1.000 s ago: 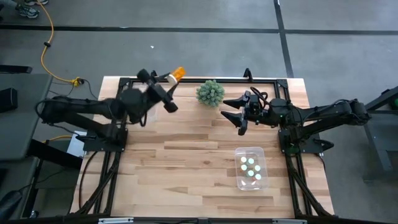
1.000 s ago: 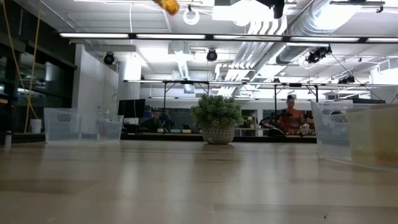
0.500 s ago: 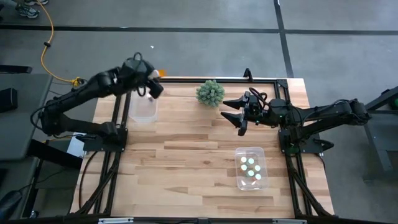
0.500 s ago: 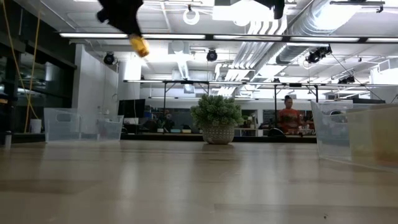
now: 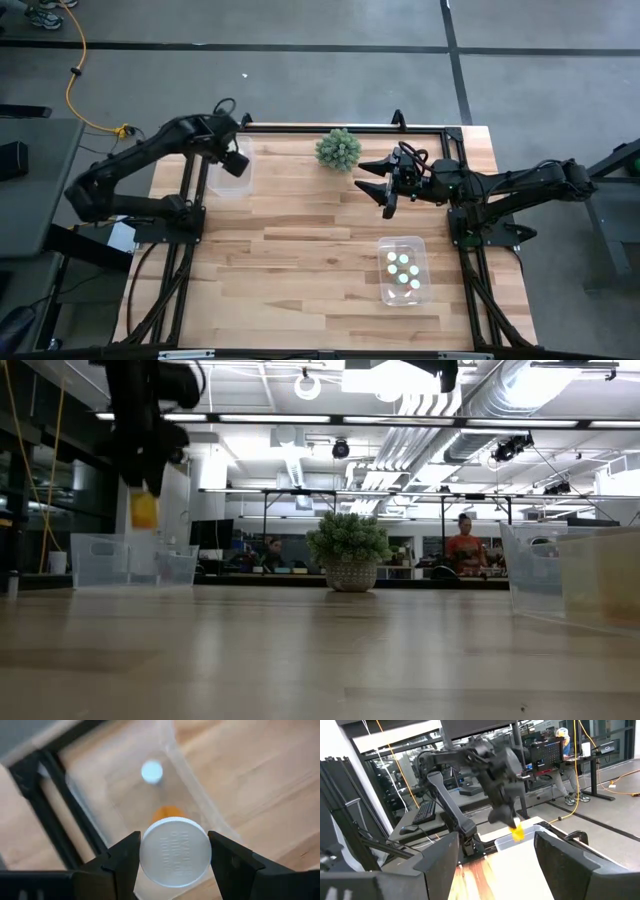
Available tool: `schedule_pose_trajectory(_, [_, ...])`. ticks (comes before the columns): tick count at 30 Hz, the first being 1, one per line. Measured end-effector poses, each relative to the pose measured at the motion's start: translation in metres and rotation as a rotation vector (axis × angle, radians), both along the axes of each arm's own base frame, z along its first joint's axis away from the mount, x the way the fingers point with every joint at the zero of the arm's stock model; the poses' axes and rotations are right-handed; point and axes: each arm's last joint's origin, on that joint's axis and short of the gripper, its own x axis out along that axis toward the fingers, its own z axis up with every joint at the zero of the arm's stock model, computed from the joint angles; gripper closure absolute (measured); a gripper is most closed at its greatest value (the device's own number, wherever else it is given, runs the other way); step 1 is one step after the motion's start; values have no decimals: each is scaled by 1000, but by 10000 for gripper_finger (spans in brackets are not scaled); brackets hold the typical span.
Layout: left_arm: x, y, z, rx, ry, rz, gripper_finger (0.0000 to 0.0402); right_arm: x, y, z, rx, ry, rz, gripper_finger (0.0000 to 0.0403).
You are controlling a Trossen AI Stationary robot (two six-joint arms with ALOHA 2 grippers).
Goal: Pick and place medicine bottles into bin by pill shape (circle, oval)
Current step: Put the orange capsule bottle into the left transparent bin
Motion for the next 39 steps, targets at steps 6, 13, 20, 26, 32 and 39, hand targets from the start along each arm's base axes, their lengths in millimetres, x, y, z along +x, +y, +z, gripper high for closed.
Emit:
schedule_pose_trajectory(6, [1,11,-41,-52,33,-79,204,0,0,0,0,2,0,151])
schedule_pose_trajectory(13, [9,30,-52,-110,16,-323,204,0,0,0,0,5,0,151])
schedule_pose_trajectory(20, [22,42,-78,-202,140,-734,204,0,0,-1,28,3,2,151])
schedule_pose_trajectory(26, [31,45,-93,-214,289,-974,204,0,0,-2,28,13,2,151])
schedule_pose_trajectory(32, [35,49,-96,-182,313,-1048,204,0,0,-2,28,13,-3,151])
schedule_pose_trajectory(39, [36,50,-96,-175,309,-1031,200,0,-1,-3,26,22,-24,151])
